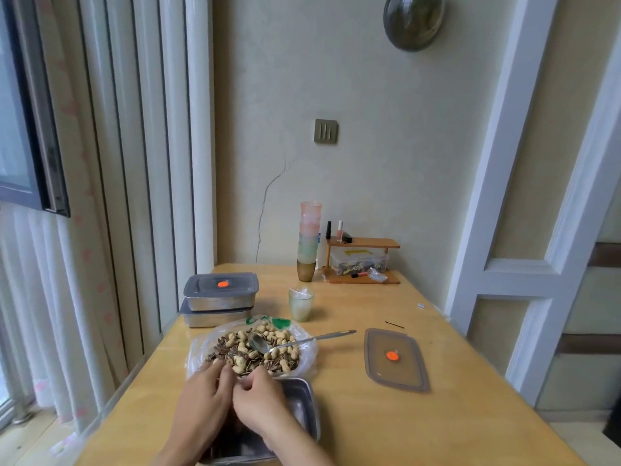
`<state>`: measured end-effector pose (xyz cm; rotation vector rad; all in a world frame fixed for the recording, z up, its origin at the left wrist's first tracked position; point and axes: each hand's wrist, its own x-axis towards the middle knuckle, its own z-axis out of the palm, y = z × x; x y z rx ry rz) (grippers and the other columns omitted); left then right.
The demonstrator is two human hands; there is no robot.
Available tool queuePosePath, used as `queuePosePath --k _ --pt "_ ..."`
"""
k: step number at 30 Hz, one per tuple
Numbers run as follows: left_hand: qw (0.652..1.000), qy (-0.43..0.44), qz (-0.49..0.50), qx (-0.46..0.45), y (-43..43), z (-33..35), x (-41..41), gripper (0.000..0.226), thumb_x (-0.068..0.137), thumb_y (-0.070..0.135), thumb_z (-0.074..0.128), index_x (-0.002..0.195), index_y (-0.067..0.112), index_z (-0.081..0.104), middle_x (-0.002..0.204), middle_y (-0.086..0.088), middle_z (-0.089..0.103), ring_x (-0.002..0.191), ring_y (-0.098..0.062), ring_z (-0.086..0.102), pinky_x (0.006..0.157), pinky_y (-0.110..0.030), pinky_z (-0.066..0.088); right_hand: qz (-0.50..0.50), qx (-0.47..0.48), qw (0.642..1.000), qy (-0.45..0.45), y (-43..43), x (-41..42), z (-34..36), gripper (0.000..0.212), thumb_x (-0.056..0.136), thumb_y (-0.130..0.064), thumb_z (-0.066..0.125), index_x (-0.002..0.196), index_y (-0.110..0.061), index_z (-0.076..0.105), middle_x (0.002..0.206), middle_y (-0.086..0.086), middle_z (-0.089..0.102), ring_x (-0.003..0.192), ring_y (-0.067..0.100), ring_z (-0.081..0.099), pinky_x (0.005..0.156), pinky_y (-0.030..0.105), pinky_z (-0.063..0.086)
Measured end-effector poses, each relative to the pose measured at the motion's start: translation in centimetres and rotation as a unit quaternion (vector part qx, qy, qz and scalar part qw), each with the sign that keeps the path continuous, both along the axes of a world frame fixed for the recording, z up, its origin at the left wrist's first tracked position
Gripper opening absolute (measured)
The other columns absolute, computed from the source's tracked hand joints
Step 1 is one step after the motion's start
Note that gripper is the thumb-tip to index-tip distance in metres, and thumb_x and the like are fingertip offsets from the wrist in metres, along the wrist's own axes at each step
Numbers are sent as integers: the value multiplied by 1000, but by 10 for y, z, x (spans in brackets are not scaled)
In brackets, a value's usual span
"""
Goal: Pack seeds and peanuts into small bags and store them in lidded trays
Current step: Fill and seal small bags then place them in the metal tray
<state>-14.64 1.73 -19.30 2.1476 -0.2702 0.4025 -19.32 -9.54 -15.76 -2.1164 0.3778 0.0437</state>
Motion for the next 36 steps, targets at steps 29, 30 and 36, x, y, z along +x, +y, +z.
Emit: queuePosePath --k 29,30,36 --pt "998 29 52 31 27 1 81 24 95 15 64 72 19 59 64 2 65 59 -8 58 62 -25 47 -4 -136 981 -140 -123 96 41 20 101 -16 58 89 -20 73 82 -4 74 66 3 68 62 16 55" --pt "998 17 56 32 27 2 88 25 94 13 65 70 19 61 62 2 63 58 -9 57 62 -22 46 -27 -157 976 -151 -132 114 37 20 101 -15 58 87 -19 73 82 -5 73 70 3 67 65 18 57" --pt "994 -70 74 42 36 -9 131 35 79 6 76 63 33 60 62 7 57 66 -10 58 65 -15 43 -92 -237 948 -192 -168 199 29 19 99 -19 58 89 -27 72 100 -11 69 93 13 64 82 35 58"
